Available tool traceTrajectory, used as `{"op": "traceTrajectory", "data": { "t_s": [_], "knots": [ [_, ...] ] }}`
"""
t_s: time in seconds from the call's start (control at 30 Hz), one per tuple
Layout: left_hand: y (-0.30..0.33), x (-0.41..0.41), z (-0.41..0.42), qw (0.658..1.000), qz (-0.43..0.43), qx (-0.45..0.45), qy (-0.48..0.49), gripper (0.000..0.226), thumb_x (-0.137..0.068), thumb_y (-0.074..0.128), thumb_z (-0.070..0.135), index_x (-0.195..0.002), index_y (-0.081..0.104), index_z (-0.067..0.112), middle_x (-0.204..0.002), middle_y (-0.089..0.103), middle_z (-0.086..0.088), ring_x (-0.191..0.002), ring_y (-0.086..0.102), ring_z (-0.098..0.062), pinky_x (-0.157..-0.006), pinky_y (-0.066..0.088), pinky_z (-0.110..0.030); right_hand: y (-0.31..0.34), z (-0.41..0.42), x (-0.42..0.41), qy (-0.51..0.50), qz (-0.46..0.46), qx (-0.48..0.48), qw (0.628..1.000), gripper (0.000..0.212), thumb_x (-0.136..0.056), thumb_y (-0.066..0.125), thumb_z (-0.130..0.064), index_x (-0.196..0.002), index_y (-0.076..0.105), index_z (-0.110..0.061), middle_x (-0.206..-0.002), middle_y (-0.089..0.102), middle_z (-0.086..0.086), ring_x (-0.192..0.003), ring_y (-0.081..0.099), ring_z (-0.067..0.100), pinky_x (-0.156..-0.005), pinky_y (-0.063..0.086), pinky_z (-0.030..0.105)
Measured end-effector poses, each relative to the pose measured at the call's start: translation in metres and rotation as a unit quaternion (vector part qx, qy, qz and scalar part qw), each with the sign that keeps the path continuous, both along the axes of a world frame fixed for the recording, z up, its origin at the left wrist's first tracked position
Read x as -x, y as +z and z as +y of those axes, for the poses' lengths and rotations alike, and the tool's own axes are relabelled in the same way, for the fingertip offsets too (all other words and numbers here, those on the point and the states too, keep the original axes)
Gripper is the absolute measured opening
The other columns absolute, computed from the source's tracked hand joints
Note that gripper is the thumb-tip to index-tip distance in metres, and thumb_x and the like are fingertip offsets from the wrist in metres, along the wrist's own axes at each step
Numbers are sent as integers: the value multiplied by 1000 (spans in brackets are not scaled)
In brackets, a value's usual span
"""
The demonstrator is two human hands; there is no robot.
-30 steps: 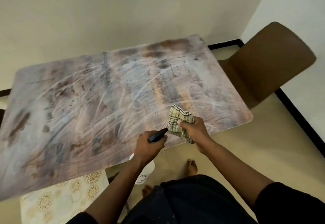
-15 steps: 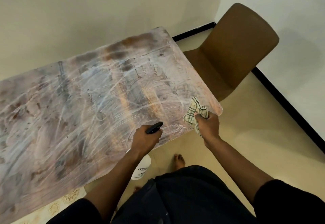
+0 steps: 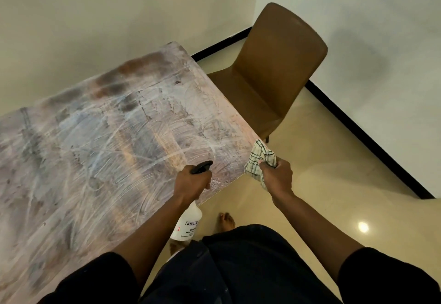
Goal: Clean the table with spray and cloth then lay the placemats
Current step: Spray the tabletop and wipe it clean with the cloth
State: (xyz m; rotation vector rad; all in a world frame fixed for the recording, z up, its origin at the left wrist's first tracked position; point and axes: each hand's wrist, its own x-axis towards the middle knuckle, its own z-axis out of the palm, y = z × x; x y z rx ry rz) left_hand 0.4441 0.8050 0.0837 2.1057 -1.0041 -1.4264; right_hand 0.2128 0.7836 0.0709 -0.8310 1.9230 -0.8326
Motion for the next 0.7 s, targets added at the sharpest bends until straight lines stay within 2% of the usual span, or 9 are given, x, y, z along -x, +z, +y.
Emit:
{"op": "traceTrajectory", "data": {
  "t_s": [0.23,0.43,0.53,0.63,0.7],
  "knots": [
    [-5,14,-24,999,23,-7,30,15,-86,70,19,-90,82,11,-70,78,-10,-47,56,-16,-49,45,-29,-4,2,18,-24,3,-3,1000,23,-94,69,-19,-114,78,-14,-102,79,2,-88,75,21,-87,63,45],
    [-10,13,-28,998,36,-3,45,31,-86,70,19,-115,80,17,-64,73,-7,-41,53,-13,-42,39,-24,-7,0,14,-27,-9,-5,1000,26,-93,69,-22,-117,77,-15,-103,79,0,-89,76,21,-87,63,47],
    [-9,8,-25,998,41,-6,41,30,-87,69,16,-114,82,18,-60,67,-8,-41,49,-14,-42,37,-25,-8,-3,10,-20,-1,0,1000,27,-93,69,-23,-119,77,-16,-105,79,1,-90,75,21,-88,62,45],
    [-9,-1,-15,999,43,-26,14,24,-87,69,13,-107,82,18,-68,76,-15,-48,61,-18,-42,40,-24,-7,-5,5,-3,11,5,1000,27,-95,69,-20,-121,75,-15,-110,77,5,-95,73,25,-86,59,38],
    [-10,-8,-8,998,48,-42,6,20,-86,70,11,-101,83,13,-73,78,-18,-57,65,-24,-42,41,-24,-6,-6,1,6,11,5,1000,25,-96,69,-20,-119,75,-14,-106,76,5,-95,72,27,-85,60,40]
  ]
}}
